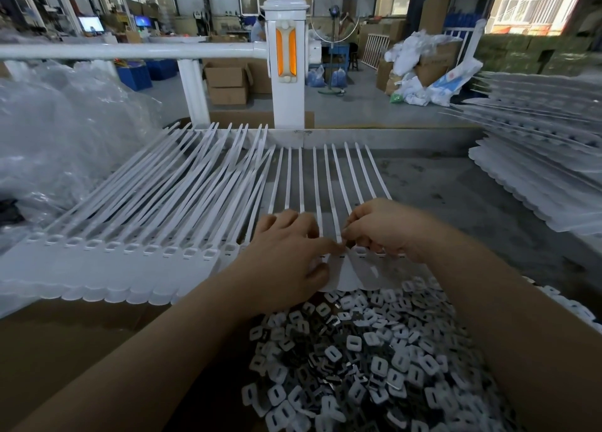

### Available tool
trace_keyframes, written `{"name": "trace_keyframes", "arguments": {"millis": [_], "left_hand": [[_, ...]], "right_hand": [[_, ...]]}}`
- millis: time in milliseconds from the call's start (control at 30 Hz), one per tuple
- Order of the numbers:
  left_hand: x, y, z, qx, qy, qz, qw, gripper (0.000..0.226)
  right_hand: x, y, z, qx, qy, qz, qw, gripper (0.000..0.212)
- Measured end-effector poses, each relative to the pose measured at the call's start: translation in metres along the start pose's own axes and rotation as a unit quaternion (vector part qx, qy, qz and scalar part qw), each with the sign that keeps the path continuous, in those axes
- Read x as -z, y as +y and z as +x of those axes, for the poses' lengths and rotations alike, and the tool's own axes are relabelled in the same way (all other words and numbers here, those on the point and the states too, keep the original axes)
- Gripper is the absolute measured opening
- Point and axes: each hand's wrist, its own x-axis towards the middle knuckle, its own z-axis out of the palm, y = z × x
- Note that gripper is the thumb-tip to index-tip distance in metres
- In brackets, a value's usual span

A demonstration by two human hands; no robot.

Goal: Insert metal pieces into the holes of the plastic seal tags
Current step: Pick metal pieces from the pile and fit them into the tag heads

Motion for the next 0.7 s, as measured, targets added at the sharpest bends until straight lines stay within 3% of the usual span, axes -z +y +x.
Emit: {"name": "trace_keyframes", "arguments": {"millis": [100,200,567,700], "left_hand": [[-0.003,-0.007,-0.001,0.059,-0.054,-0.126,0.989,0.041],[-0.005,-0.007,-0.003,0.068,-0.044,-0.174,0.981,0.037],[-0.001,0.002,-0.003,0.043,-0.016,-0.068,0.997,0.040],[0.006,-0.001,-0.005,0.029,-0.027,-0.094,0.995,0.037]], "right_hand": [[0.001,0.001,0.000,-0.003,0.001,0.006,1.000,0.010],[0.000,0.003,0.001,-0.005,0.001,0.020,1.000,0.011],[-0.002,0.003,0.003,-0.006,0.001,0.013,1.000,0.009],[-0.002,0.003,0.003,-0.006,0.001,0.009,1.000,0.010]]}}
